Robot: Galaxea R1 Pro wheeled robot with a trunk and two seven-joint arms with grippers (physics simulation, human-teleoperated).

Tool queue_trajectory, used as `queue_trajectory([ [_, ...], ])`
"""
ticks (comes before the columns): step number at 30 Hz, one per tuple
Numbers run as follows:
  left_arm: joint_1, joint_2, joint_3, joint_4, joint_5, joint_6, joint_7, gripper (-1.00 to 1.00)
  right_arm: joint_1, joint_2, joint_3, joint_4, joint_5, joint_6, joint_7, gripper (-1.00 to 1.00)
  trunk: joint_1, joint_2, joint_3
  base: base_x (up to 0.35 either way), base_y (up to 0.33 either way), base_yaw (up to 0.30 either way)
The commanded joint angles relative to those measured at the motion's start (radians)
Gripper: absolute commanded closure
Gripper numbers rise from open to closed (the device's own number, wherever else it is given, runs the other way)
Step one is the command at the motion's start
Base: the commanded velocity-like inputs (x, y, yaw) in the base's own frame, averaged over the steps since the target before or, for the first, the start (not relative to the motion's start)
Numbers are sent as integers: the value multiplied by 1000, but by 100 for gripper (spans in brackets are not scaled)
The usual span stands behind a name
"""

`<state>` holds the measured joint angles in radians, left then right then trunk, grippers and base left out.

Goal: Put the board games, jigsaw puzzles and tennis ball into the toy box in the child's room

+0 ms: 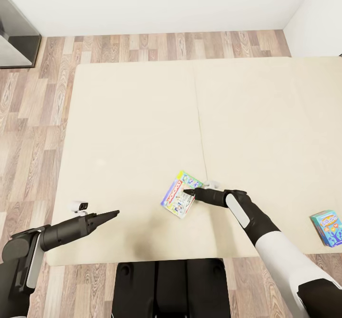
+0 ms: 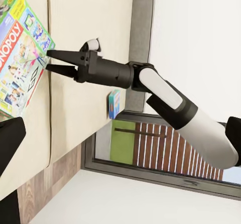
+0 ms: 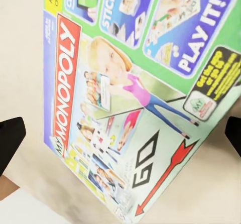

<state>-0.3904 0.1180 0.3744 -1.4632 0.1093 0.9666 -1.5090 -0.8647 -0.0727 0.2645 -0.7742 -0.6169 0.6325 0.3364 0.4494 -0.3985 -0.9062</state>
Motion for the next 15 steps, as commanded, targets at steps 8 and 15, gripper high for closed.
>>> queue_trajectory([
  [8, -1, 0, 1, 0, -1, 11, -3, -100, 0, -2, 5, -42, -3, 3, 18, -100, 1, -2, -1, 0, 0, 0],
  [15, 0, 0, -1, 0, -2, 11, -3, -100, 0, -2, 5, -55, -2, 4, 47, -100, 1, -2, -1, 0, 0, 0],
])
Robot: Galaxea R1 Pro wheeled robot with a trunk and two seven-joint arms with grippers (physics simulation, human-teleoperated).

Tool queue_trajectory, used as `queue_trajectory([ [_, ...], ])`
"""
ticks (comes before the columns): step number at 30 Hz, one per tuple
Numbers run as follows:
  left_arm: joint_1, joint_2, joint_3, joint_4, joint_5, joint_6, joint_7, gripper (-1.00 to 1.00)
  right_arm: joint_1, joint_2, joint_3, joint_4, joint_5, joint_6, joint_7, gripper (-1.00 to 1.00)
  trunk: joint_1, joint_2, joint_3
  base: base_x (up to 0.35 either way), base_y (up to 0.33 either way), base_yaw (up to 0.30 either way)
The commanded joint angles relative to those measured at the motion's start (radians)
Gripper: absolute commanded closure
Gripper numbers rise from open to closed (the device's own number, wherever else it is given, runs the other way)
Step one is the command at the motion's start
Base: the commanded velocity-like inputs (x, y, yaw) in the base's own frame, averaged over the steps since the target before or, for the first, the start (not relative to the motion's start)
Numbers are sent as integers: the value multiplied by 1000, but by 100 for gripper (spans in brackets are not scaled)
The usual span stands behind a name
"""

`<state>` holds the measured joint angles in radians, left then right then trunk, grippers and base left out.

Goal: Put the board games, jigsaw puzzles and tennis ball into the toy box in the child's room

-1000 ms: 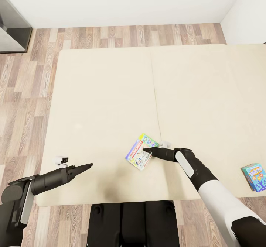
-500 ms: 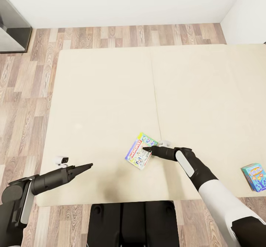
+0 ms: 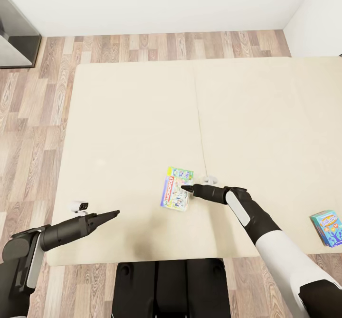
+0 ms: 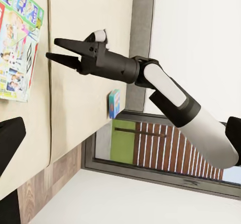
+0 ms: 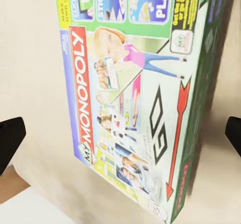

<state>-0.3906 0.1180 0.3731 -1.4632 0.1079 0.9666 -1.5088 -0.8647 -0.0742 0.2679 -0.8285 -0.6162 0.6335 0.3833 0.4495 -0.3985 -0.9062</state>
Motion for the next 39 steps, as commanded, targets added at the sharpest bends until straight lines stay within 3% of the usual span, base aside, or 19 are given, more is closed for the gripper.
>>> queue_trajectory([
  [1, 0, 0, 0, 0, 0, 11, -4, -100, 0, -1, 2, -1, -2, 3, 2, -100, 1, -2, -1, 0, 0, 0],
  [31, 0, 0, -1, 0, -1, 11, -4, -100, -5, -1, 2, -6, 0, -40, 3, -100, 1, -2, -1, 0, 0, 0],
  [39, 0, 1, 2, 0, -1, 11, -4, -100, -60, 2, 3, 8, -2, -40, -6, -100, 1, -2, -1, 0, 0, 0],
])
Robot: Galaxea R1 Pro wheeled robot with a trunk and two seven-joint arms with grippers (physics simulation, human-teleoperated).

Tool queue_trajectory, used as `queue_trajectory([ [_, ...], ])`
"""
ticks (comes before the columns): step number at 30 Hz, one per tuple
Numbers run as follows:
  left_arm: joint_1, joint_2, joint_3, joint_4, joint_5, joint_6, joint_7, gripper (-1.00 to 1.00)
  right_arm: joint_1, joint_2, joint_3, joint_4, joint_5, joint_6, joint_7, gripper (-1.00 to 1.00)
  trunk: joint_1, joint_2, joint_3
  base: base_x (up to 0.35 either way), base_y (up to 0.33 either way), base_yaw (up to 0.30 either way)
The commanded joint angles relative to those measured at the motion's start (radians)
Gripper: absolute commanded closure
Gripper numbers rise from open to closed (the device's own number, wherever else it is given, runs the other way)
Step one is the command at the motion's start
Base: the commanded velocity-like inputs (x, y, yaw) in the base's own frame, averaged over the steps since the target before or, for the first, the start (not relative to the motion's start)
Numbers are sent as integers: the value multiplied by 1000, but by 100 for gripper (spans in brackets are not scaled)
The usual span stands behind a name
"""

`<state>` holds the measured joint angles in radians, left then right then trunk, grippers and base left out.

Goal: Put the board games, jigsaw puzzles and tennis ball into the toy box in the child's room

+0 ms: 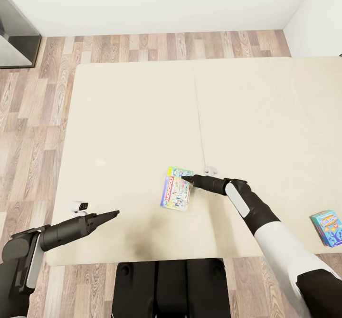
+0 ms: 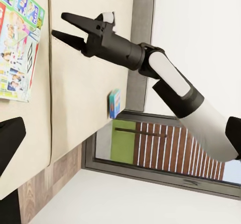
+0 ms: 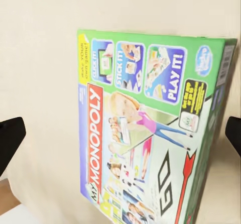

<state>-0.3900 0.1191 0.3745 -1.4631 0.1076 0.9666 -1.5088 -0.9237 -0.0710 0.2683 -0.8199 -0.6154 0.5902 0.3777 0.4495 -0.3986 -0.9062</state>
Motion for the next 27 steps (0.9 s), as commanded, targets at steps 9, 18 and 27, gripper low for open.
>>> queue_trajectory([
  [9, -1, 0, 2, 0, 0, 11, -5, -100, -73, 40, 6, 75, 4, 2, -6, -100, 1, -2, -1, 0, 0, 0],
  [18, -1, 1, 4, 0, 1, 11, -7, -100, -148, 78, 5, 186, 58, -1, -10, -100, 1, -2, -1, 0, 0, 0],
  [27, 0, 1, 5, 0, 1, 11, -9, -100, -187, 129, 5, 224, 74, -2, -66, -100, 1, -2, -1, 0, 0, 0],
])
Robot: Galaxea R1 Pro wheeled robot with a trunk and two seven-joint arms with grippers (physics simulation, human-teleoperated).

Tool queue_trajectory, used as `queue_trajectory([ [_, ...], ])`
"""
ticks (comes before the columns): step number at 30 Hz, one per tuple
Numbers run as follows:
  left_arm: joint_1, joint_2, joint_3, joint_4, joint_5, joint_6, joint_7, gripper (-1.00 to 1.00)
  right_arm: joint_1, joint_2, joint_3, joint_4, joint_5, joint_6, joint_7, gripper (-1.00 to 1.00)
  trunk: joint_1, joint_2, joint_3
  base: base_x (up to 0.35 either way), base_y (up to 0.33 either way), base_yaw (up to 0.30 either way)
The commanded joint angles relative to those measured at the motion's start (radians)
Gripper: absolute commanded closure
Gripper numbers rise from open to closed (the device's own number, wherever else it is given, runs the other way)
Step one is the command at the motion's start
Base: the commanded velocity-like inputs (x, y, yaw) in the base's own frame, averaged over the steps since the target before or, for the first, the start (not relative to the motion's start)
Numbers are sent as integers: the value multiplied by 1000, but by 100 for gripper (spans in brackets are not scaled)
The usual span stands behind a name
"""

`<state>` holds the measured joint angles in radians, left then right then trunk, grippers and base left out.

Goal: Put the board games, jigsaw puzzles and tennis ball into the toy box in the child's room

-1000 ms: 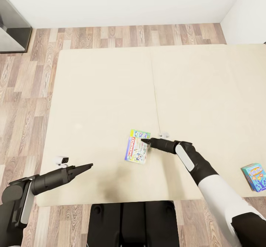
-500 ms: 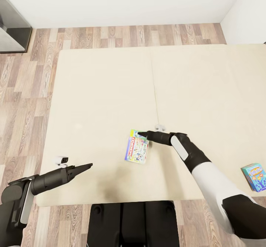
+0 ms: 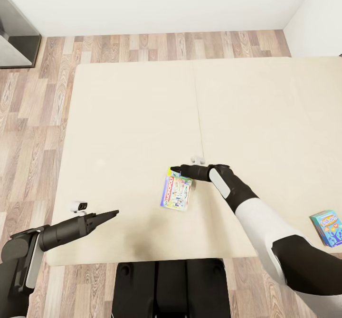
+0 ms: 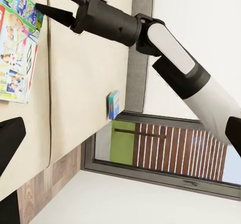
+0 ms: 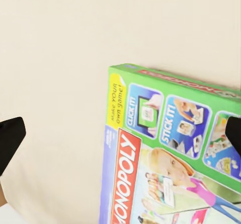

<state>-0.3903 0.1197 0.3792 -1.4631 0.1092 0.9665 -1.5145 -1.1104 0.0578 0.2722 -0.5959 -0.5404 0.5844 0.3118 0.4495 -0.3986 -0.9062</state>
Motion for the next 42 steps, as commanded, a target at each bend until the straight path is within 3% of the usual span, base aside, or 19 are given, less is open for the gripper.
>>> queue_trajectory([
  [1, 0, 0, 0, 0, 0, 11, -4, -100, -1, 0, 1, 0, -1, 4, 0, -100, 1, -1, -1, 0, 0, 0],
  [8, -1, 1, 0, 0, 0, 11, -4, -100, -46, 29, 0, 29, 1, 6, -133, -100, 1, -1, -1, 0, 0, 0],
  [14, -1, 1, 1, 0, 0, 11, -4, -100, -67, 50, -1, 42, 2, 6, -193, -100, 1, -1, -1, 0, 0, 0],
  [27, -1, 1, 1, 0, 0, 11, -4, -100, -93, 70, -1, 49, 2, 6, -266, -100, 1, -1, -1, 0, 0, 0],
  [42, 0, 1, 1, 0, 0, 11, -6, -100, -95, 72, 1, 74, 3, -6, -280, -100, 1, -1, -1, 0, 0, 0],
])
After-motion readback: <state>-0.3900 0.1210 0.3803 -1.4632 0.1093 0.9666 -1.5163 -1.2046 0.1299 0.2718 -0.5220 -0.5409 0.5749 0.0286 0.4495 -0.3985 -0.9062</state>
